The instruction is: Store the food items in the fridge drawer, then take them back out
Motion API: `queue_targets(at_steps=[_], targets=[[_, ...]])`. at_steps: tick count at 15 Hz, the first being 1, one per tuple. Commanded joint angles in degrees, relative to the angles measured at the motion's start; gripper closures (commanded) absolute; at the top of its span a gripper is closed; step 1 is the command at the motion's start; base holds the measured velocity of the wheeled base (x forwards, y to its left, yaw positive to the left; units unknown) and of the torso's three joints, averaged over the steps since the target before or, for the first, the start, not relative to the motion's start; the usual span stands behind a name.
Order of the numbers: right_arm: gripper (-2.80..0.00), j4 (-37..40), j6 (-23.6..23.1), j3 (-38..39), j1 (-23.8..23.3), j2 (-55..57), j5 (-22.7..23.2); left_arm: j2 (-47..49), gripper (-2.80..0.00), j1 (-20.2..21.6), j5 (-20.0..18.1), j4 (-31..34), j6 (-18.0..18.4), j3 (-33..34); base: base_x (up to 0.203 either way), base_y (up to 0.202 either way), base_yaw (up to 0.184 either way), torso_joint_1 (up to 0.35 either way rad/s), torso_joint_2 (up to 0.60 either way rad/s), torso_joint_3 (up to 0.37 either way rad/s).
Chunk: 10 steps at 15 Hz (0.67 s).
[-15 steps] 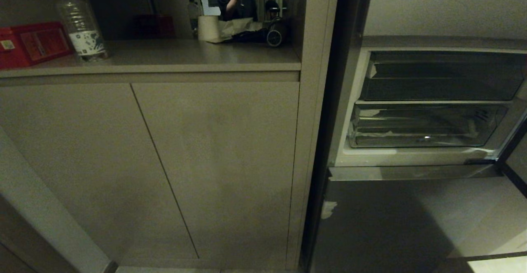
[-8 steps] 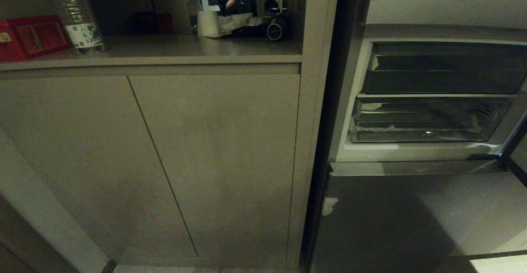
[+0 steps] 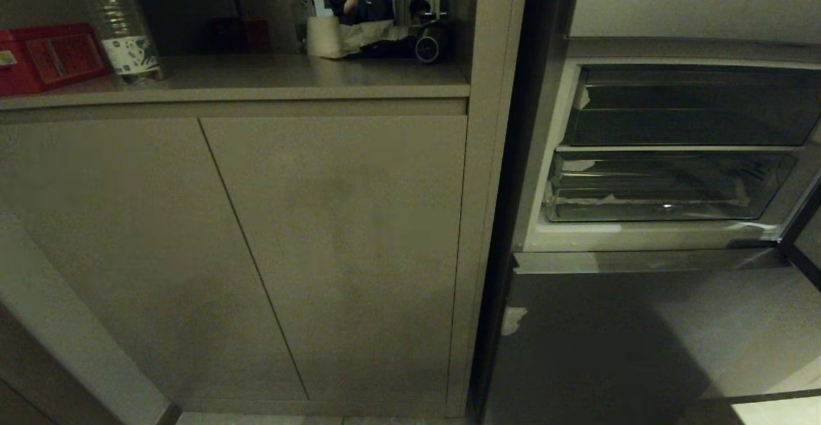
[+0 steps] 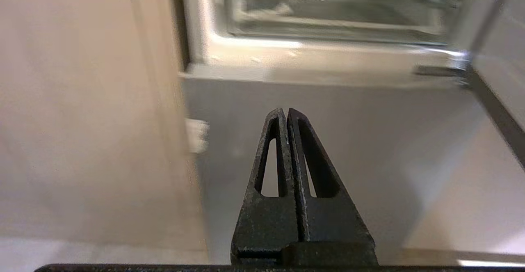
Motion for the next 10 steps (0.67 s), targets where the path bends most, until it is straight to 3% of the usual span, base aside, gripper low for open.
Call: queue_targets(at_steps=[1, 2, 3, 6, 10], targets=[[0.0, 0.2, 1.43, -6.41, 0.03, 13.05, 2.69, 0.08, 0.0, 0.0, 0.07, 0.01, 0.07, 0.02, 0.0, 0.0, 0.0, 0.0, 0.0, 0.0], [0.0, -0.08, 2.17, -9.0, 0.06, 20.05, 4.48, 0.08, 0.0, 0.0, 0.07, -0.05, 0.06, -0.05, 0.0, 0.0, 0.0, 0.0, 0.0, 0.0], [-2.8, -1.0, 2.77, -11.36, 0.11, 27.34, 6.43, 0.08, 0.0, 0.0, 0.07, -0.07, -0.02, 0.02, 0.0, 0.0, 0.0, 0.0, 0.0, 0.0], [-2.8, -10.08, 3.67, -15.56, 0.32, 47.99, 11.33, 0.08, 0.0, 0.0, 0.07, 0.01, -0.02, 0.02, 0.0, 0.0, 0.0, 0.0, 0.0, 0.0], [-2.8, -34.57, 4.38, -18.55, 0.97, 74.66, 14.8, 0.08, 0.0, 0.0, 0.07, 0.01, -0.02, 0.01, 0.0, 0.0, 0.0, 0.0, 0.0, 0.0]])
